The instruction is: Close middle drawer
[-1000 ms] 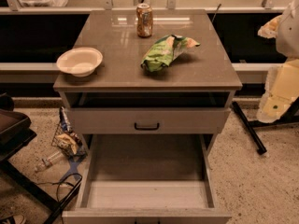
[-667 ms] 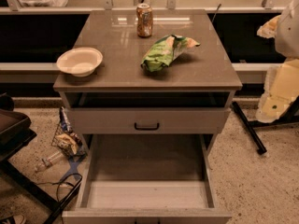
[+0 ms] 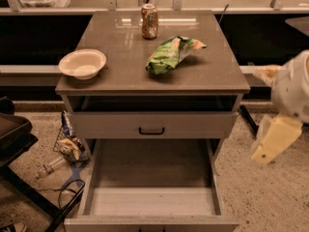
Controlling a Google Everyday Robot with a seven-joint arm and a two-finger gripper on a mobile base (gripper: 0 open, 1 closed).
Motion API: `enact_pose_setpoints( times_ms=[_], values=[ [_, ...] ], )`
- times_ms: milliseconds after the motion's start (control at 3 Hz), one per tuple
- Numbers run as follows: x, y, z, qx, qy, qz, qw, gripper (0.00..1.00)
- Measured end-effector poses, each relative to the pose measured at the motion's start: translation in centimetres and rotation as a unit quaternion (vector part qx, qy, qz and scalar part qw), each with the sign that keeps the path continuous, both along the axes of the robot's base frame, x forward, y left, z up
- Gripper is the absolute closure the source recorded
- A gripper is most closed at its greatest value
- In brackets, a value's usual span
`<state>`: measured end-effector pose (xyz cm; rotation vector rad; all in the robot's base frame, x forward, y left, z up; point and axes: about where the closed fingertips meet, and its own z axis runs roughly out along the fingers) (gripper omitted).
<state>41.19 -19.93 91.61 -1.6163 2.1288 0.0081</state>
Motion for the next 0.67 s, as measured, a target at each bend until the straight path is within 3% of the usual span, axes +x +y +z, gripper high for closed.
enact_pose_setpoints(
  times_ms=[333,667],
  values=[
    [-2.8,1.4,-5.6,0.061,-0.015,0.014,0.9979,0.0],
    [-5.2,2.6,-12.5,0.125,-0.024,0.003,0.9918,0.14]
  ],
)
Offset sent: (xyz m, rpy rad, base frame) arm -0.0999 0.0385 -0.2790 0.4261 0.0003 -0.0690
